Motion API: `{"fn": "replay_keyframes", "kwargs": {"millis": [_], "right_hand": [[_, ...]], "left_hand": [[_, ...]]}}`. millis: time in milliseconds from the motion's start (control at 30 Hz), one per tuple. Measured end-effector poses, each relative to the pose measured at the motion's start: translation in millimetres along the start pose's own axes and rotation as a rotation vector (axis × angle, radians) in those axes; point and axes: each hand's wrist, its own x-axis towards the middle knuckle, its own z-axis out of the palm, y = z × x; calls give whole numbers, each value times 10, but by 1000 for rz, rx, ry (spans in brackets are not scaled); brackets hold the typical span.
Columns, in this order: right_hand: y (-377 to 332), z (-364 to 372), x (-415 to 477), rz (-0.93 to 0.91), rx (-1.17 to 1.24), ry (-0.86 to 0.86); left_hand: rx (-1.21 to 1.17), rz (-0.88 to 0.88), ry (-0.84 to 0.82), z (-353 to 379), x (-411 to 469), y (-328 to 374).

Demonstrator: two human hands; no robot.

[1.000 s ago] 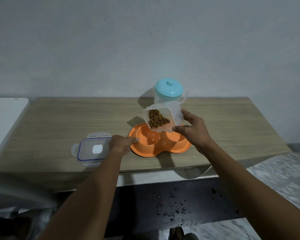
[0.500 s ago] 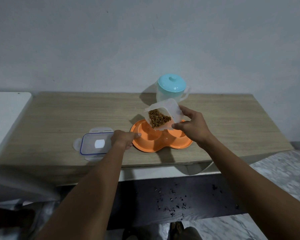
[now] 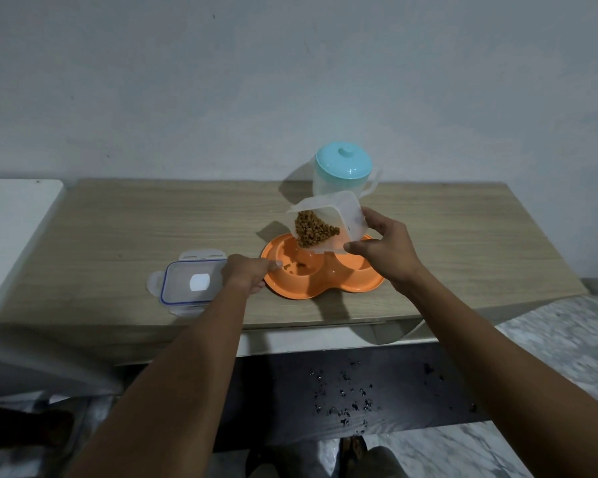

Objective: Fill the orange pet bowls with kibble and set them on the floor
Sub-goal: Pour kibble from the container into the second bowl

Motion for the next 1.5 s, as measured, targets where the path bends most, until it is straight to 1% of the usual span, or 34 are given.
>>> {"fn": "replay_keyframes", "kwargs": {"millis": [1067, 1233, 1500], "right_hand": [[-27, -49, -6, 6, 4, 5], [-27, -17, -22, -22, 5, -4], [-42, -48, -35, 16, 0, 8]], "left_hand": [[-18, -23, -38, 0, 66, -22], [-30, -26, -49, -11, 84, -23], [-28, -21, -48, -5, 79, -23]]}}
